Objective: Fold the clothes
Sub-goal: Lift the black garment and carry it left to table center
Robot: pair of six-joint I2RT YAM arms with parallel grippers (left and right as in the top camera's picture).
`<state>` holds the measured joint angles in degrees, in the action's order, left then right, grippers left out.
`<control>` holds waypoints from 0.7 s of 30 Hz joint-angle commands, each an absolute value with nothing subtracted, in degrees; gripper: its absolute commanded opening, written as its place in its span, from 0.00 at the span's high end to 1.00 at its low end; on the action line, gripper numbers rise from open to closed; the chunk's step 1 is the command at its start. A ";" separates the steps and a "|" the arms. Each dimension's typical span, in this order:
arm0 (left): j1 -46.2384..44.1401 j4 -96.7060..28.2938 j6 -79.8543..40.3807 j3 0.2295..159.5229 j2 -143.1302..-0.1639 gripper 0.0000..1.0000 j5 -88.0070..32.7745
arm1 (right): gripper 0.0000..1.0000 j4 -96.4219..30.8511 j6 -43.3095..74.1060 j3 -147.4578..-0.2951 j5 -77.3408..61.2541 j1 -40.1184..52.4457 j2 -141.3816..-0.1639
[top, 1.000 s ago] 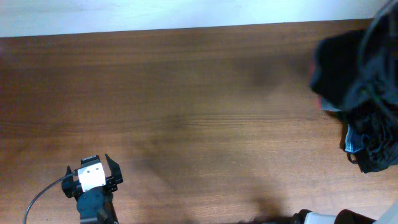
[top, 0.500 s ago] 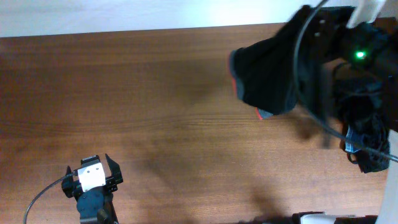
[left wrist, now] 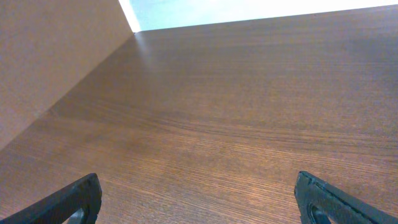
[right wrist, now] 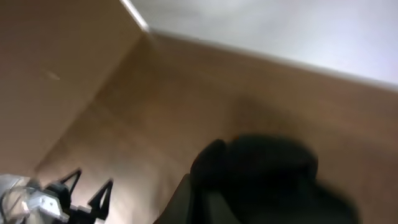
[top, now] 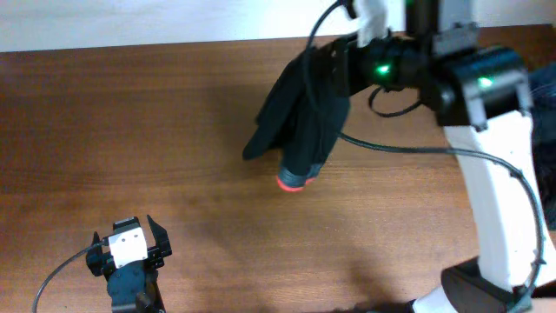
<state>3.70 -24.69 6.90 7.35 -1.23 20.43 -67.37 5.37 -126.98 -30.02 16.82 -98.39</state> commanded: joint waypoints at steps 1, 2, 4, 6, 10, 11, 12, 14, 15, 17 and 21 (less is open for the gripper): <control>3.40 -25.34 7.84 7.35 -0.67 0.01 21.23 | 0.96 -69.43 4.64 -128.25 -28.49 17.30 -99.79; 3.40 -25.34 7.84 7.35 -0.67 0.01 21.23 | 0.96 -70.61 4.62 -128.25 -27.29 17.28 -100.29; 3.40 -25.34 7.84 7.35 -0.67 0.01 21.23 | 0.96 -73.23 4.62 -128.18 -24.62 17.26 -101.25; 3.40 -25.34 7.84 7.35 -0.67 0.01 21.23 | 0.96 -75.16 4.56 -128.01 -23.24 17.26 -101.69; 3.40 -25.34 7.84 7.35 -0.67 0.01 21.23 | 0.96 -77.06 3.18 -127.59 -23.29 17.26 -101.75; 3.40 -25.34 7.84 7.35 -0.67 0.01 21.23 | 0.96 -77.47 3.18 -127.59 -23.29 17.26 -101.75; 3.40 -25.34 7.84 7.35 -0.67 0.00 21.23 | 0.96 -77.82 3.18 -127.59 -23.27 17.26 -101.75; 3.40 -25.34 7.84 7.35 -0.67 0.01 21.26 | 0.96 -78.96 3.18 -127.59 -22.79 17.23 -101.75; 3.40 -25.34 7.84 7.35 -0.67 0.00 21.26 | 0.96 -79.68 3.18 -127.59 -21.63 17.23 -101.75; 3.44 -23.90 10.33 7.35 -0.67 0.01 23.38 | 0.96 -81.80 3.16 -127.59 -17.08 17.23 -101.75; 3.42 -19.38 10.26 7.35 -0.67 0.00 16.84 | 0.96 -85.97 1.37 -127.59 -10.63 17.23 -101.75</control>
<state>3.70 -20.23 8.71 7.27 -1.21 20.95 -85.23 3.51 -126.96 -16.64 17.04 -102.32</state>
